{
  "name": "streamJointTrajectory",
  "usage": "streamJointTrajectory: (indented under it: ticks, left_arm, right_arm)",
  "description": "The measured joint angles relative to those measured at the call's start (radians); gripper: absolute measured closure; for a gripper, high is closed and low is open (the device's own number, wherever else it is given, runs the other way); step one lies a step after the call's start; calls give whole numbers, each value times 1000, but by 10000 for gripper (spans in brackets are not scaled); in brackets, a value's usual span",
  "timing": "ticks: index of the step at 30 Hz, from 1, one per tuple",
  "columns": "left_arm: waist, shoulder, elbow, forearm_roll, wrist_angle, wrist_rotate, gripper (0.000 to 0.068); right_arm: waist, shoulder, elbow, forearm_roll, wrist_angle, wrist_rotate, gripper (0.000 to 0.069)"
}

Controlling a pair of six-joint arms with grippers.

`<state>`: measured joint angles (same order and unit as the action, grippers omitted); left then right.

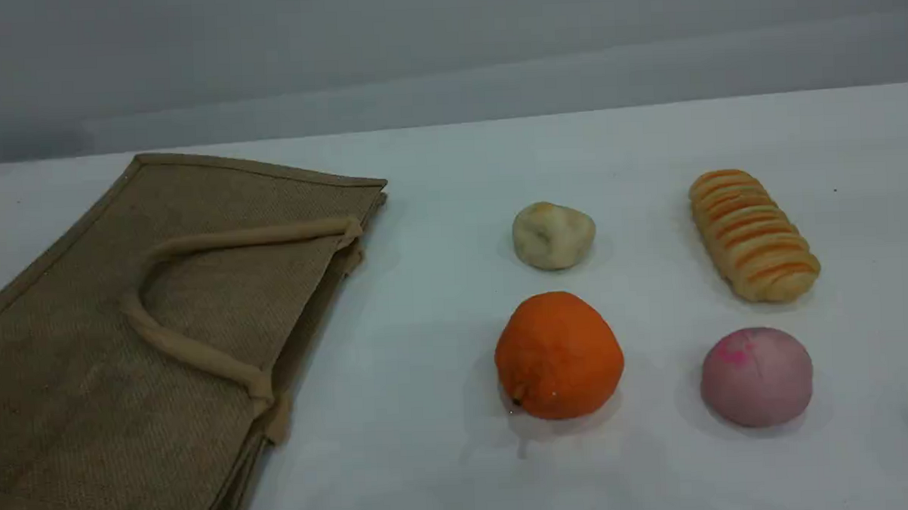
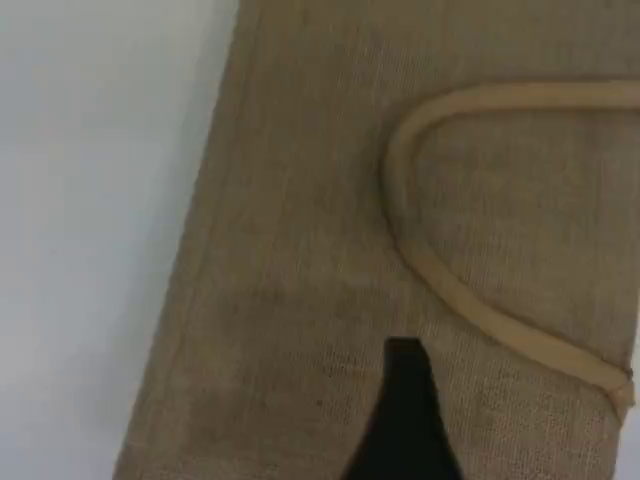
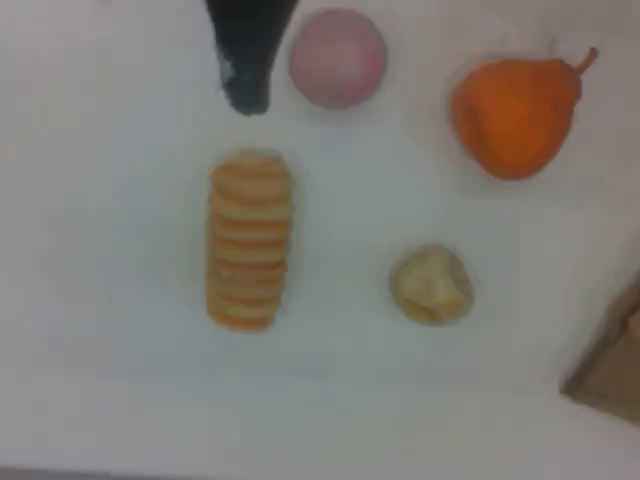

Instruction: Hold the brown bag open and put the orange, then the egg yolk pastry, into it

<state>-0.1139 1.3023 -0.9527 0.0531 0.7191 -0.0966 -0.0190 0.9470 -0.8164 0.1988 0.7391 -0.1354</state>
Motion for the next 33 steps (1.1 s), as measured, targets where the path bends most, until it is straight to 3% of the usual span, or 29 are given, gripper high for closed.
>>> streamJointTrajectory:
  ticks: [16,33]
  left_arm:
    - [1,358,-199,29,25,-18,178]
    - [1,662,-316,27,-3,-43,178]
  right_arm:
    - [0,140,-43,8,-36,-4,190]
    - [0,305,-70,12,-93,-8,190]
